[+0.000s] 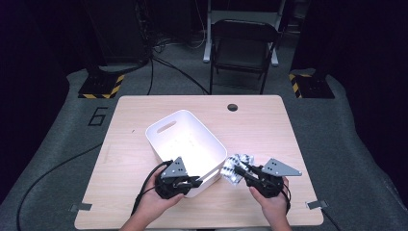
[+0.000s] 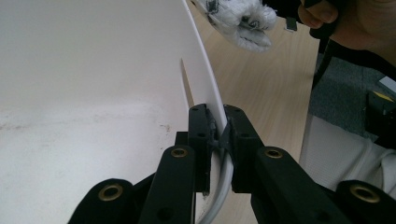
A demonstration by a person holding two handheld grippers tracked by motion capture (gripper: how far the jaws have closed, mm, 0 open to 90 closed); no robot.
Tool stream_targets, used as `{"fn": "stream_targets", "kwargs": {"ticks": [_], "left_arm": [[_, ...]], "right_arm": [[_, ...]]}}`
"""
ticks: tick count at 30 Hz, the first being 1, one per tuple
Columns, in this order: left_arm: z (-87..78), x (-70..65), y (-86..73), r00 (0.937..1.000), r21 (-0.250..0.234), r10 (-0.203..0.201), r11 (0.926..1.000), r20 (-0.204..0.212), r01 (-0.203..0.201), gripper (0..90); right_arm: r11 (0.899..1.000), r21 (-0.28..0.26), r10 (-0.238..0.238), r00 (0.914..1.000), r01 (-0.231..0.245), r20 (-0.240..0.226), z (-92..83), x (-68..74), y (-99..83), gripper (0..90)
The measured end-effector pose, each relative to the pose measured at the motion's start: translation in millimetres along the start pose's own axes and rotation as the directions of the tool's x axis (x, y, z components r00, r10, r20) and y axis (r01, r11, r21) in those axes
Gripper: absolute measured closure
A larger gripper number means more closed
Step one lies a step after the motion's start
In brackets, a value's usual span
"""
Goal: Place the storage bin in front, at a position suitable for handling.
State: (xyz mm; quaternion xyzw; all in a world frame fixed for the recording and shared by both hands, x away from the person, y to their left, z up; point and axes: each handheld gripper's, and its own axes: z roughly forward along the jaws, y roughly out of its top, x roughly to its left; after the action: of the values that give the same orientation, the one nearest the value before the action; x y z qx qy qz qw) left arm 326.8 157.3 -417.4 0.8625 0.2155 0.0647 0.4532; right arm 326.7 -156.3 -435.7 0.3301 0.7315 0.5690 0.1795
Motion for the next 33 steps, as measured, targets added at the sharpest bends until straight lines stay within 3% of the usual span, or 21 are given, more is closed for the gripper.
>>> {"fn": "stream_targets", "kwargs": {"ticks": [3,8,9,12,17,26,30,31,33], "left_arm": [[0.7,-1.8,0.4,0.9999,0.005,0.002,1.0000,0.012,-0.002,82.2],[1.6,-3.1,0.2,0.9991,0.001,0.008,1.0000,0.043,-0.008,81.7],[1.6,-3.4,0.1,0.9988,0.000,0.009,1.0000,0.048,-0.009,81.7],[1.8,-3.5,0.1,0.9986,0.000,0.012,0.9999,0.051,-0.012,81.5],[2.7,-2.7,0.3,0.9964,0.002,0.012,0.9999,0.084,-0.012,80.8],[2.4,-3.1,0.0,0.9956,0.004,0.020,0.9998,0.092,-0.020,80.5],[2.4,-2.9,-0.2,0.9954,0.002,0.019,0.9998,0.094,-0.020,80.4],[2.4,-2.8,-0.2,0.9954,0.002,0.019,0.9998,0.094,-0.019,80.3],[2.4,-2.7,-0.2,0.9953,0.001,0.019,0.9998,0.095,-0.020,80.3]], "right_arm": [[1.000,-0.020,-0.020,0.9996,0.019,-0.022,3.9,4.8,4.9,74.0],[0.999,-0.006,-0.033,0.9992,0.033,-0.025,7.2,7.3,0.8,72.9],[1.000,-0.003,-0.006,0.9993,0.006,-0.038,8.6,4.0,-3.5,72.0],[1.000,0.007,0.013,0.9990,-0.012,-0.043,10.2,0.6,-6.6,70.6],[0.998,0.063,0.017,0.9993,-0.015,-0.032,20.6,-0.5,-15.5,69.4],[0.998,0.067,0.010,0.9998,-0.008,-0.017,19.9,1.4,-16.0,75.5],[0.994,0.107,-0.006,1.0000,0.006,0.002,23.3,1.8,-18.8,76.1],[0.989,0.145,-0.015,0.9998,0.013,0.013,27.5,1.7,-23.2,76.1],[0.986,0.168,-0.003,0.9999,0.001,0.012,30.8,0.1,-27.4,76.2]]}}
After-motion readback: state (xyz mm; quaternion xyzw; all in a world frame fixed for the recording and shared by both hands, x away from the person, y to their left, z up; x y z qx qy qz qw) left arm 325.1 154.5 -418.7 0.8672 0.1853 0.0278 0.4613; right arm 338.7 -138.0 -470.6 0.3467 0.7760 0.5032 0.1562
